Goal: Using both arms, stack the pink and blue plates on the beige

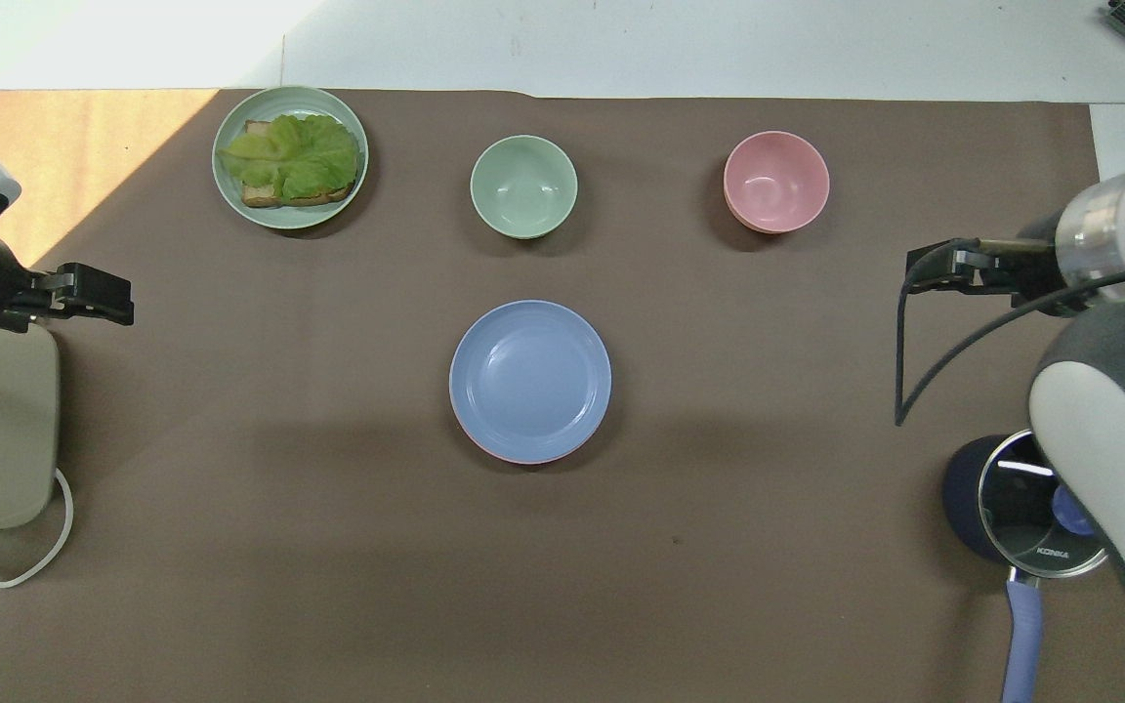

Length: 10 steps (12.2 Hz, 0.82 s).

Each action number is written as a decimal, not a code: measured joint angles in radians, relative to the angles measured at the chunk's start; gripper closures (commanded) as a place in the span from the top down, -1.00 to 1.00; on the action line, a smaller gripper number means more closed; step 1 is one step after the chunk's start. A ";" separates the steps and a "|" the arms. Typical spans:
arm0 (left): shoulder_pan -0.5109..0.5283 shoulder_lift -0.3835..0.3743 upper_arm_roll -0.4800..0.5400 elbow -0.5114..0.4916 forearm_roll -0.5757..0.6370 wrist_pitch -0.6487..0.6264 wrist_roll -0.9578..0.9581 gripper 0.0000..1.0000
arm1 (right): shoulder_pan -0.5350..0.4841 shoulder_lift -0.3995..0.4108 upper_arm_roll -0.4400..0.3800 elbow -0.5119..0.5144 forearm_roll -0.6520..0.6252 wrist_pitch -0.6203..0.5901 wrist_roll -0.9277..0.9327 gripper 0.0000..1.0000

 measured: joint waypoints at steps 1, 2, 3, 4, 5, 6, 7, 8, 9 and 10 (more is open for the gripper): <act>0.000 0.000 0.000 0.000 0.000 0.000 0.000 1.00 | -0.002 -0.002 0.000 0.038 -0.007 -0.055 -0.007 1.00; 0.000 0.000 0.000 0.000 0.000 0.000 0.000 1.00 | -0.001 -0.002 0.001 0.067 -0.014 -0.105 -0.008 1.00; 0.000 0.000 0.000 0.000 0.000 0.000 0.000 1.00 | 0.000 -0.002 0.002 0.086 -0.015 -0.137 -0.008 1.00; 0.000 0.000 0.000 0.000 0.000 0.000 0.000 1.00 | 0.002 -0.002 0.003 0.095 -0.016 -0.155 -0.008 1.00; 0.000 0.000 0.000 0.000 0.000 0.000 0.000 1.00 | 0.002 -0.002 0.003 0.098 -0.016 -0.168 -0.008 1.00; 0.000 0.000 0.000 0.000 0.000 0.000 0.000 1.00 | 0.002 -0.002 0.003 0.099 -0.016 -0.175 -0.008 1.00; 0.000 0.000 0.000 0.000 0.000 0.000 0.000 1.00 | 0.002 -0.002 0.003 0.100 -0.016 -0.179 -0.008 1.00; 0.000 0.000 0.000 0.000 0.000 0.000 0.000 1.00 | 0.001 -0.002 0.003 0.102 -0.016 -0.180 -0.008 1.00; 0.000 0.000 0.000 0.000 0.000 0.000 0.000 1.00 | 0.002 -0.007 0.003 0.104 -0.016 -0.182 -0.011 1.00; 0.000 0.000 0.000 0.000 0.000 0.000 0.000 1.00 | 0.001 -0.015 0.002 0.104 -0.016 -0.192 -0.018 1.00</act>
